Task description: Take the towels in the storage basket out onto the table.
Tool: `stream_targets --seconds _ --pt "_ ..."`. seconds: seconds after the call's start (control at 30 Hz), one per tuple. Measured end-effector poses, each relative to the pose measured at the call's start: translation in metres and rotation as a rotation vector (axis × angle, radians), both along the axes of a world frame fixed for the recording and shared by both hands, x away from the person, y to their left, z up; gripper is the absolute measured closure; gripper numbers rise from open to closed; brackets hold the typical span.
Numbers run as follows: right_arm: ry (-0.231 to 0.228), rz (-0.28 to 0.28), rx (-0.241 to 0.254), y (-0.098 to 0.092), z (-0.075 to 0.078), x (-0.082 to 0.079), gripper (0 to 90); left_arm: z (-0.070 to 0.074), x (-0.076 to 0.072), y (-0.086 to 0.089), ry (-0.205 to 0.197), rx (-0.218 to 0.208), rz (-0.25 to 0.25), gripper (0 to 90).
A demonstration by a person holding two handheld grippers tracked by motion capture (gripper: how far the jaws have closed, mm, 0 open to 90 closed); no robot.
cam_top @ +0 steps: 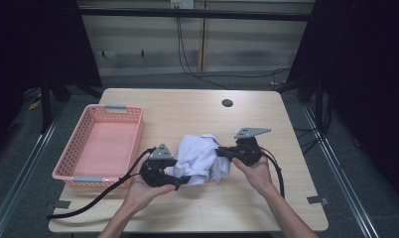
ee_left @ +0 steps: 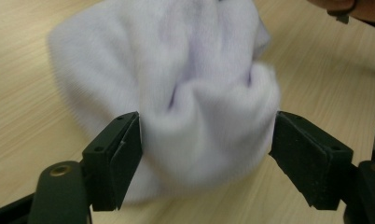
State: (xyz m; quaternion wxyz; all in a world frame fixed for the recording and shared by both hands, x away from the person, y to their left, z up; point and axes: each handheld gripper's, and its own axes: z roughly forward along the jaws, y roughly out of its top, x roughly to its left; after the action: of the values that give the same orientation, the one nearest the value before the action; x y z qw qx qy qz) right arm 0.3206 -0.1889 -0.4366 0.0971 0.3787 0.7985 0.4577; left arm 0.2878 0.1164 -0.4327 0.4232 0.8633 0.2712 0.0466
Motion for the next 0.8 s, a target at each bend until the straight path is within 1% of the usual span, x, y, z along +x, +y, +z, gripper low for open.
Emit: stream_targets --seconds 0.03,0.07,0.1,0.13,0.17,0.2,0.23,0.27,0.3,0.33,0.37,0.4,0.43,0.47,0.5,0.53,0.57,0.6,0.63,0.67,0.7,0.73,0.77,0.8 --pt "-0.002 -0.031 -0.002 -0.009 -0.001 0.001 85.4 0.003 -0.006 0.007 0.003 -0.017 0.003 25.1" --pt "-0.002 -0.031 -0.002 -0.009 -0.001 0.001 85.4 0.003 -0.006 0.007 0.003 -0.017 0.003 27.5" --pt "0.016 -0.044 0.014 -0.018 -0.003 0.002 84.2 0.004 -0.008 0.011 -0.005 -0.024 0.002 32.7" --pt "0.016 -0.044 0.014 -0.018 -0.003 0.002 84.2 0.003 -0.009 0.013 -0.008 -0.026 0.001 32.7" --pt "0.015 -0.042 0.011 -0.021 -0.004 0.002 82.5 0.001 -0.01 0.014 -0.002 -0.03 0.009 36.0" --pt "0.016 -0.053 0.011 -0.023 -0.004 0.002 76.9 -0.003 -0.011 0.015 0.003 -0.03 0.014 36.6" --pt "0.012 -0.056 0.007 -0.024 -0.004 0.001 68.7 -0.008 -0.012 0.015 -0.003 -0.039 0.02 39.8" --pt "0.007 -0.051 0.01 -0.025 -0.003 -0.001 62.5 -0.013 -0.011 0.016 -0.007 -0.047 0.036 45.8" --pt "-0.016 -0.046 0.01 -0.025 0.001 -0.008 52.2 -0.018 -0.009 0.015 0.007 -0.052 0.047 47.8" --pt "-0.016 -0.046 0.01 -0.025 0.001 -0.008 52.2 -0.022 -0.006 0.013 0.016 -0.038 0.063 47.8" --pt "-0.041 -0.022 0.022 -0.022 0.007 -0.016 51.0 -0.025 -0.005 0.011 0.009 -0.032 0.068 56.0" --pt "-0.041 -0.022 0.022 -0.022 0.007 -0.016 51.0 -0.028 -0.003 0.01 0.004 -0.034 0.071 56.0" --pt "-0.053 -0.007 0.025 -0.019 0.01 -0.022 50.6 -0.03 -0.001 0.008 0.013 -0.031 0.08 56.4" --pt "-0.061 0.018 0.036 -0.015 0.013 -0.028 50.6 -0.032 0.002 0.007 0.021 -0.037 0.085 56.6" --pt "-0.06 0.089 0.035 -0.004 0.012 -0.038 53.4 -0.033 0.004 0.003 0.007 -0.023 0.072 63.4" --pt "-0.06 0.089 0.035 -0.004 0.012 -0.038 53.4 -0.033 0.004 0.003 0.007 -0.023 0.072 64.4" --pt "-0.037 0.161 0.033 0.007 0.007 -0.042 53.7 -0.034 0.009 0.0 0.014 -0.042 0.077 64.9" --pt "-0.037 0.161 0.033 0.007 0.007 -0.042 53.7 -0.034 0.009 0.0 0.014 -0.042 0.077 66.1" --pt "-0.018 0.198 0.015 0.016 0.0 -0.043 52.6 -0.035 0.012 -0.002 0.014 -0.04 0.084 66.2" --pt "-0.018 0.198 0.015 0.016 0.0 -0.043 52.6 -0.035 0.014 -0.003 0.014 -0.043 0.082 66.2" --pt "-0.014 0.206 -0.008 0.02 -0.004 -0.042 51.7 -0.036 0.016 -0.004 0.018 -0.047 0.082 66.2" --pt "-0.007 0.219 -0.022 0.024 -0.007 -0.041 50.9 -0.038 0.018 -0.004 0.022 -0.051 0.097 66.1" --pt "-0.002 0.231 -0.028 0.028 -0.011 -0.04 50.3 -0.039 0.019 -0.004 0.032 -0.066 0.107 65.7" --pt "-0.018 0.207 -0.084 0.035 -0.015 -0.038 52.5 -0.037 0.018 -0.003 0.028 -0.081 0.119 62.7"
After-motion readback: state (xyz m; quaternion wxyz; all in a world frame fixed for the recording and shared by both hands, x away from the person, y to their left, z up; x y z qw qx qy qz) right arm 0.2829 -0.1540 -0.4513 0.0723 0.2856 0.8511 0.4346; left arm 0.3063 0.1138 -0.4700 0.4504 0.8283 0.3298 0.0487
